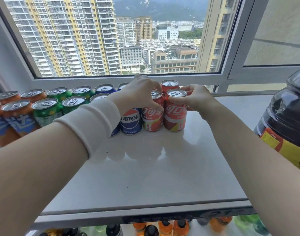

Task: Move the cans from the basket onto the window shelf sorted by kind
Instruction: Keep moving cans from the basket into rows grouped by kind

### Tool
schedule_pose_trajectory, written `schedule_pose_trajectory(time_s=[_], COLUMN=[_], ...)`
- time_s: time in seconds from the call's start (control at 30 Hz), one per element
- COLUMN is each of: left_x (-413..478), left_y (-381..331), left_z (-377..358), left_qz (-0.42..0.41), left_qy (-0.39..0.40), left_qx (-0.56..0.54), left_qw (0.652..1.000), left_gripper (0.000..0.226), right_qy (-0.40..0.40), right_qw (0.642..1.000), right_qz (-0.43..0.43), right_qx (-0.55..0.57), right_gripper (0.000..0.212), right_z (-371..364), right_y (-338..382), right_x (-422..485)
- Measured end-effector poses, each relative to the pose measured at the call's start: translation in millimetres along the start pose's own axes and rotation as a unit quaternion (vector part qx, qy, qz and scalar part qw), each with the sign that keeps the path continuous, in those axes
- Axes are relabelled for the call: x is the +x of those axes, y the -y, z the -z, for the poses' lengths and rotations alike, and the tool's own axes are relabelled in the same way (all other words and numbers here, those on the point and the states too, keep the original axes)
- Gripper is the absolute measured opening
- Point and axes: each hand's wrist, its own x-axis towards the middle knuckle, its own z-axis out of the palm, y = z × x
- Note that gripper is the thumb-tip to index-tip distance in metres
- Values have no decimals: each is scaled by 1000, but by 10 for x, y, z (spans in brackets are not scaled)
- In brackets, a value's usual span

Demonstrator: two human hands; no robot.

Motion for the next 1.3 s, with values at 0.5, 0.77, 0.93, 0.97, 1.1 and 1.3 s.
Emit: schedule_pose_trajectory(time_s=[0.5, 0.77, 0.93, 0.97, 1.1, 1.3], left_x=[44, 43, 3, -10, -65, -69], left_y=[50, 53, 33, 24, 18, 4], left_z=[-22, -50, -75, -78, -68, -34], left_qz=[10, 11, 18, 19, 14, 7], left_qy=[11, 5, 1, -2, -27, -29], left_qx=[1, 21, 31, 28, 24, 18], left_qw=[1000, 1000, 999, 999, 999, 999], left_gripper=[73, 76, 78, 77, 64, 54], right_qy=[-19, -39, -36, -38, -60, -65], right_qw=[999, 999, 999, 999, 997, 997], right_qz=[13, 17, 33, 34, 38, 29], right_qx=[23, 26, 13, 12, 8, 17], right_gripper=[64, 67, 72, 74, 69, 56], right_z=[-56, -94, -84, -79, -61, -74], right_y=[-31, -65, -82, -79, -75, -90], right_x=[11, 20, -20, -33, -60, -42])
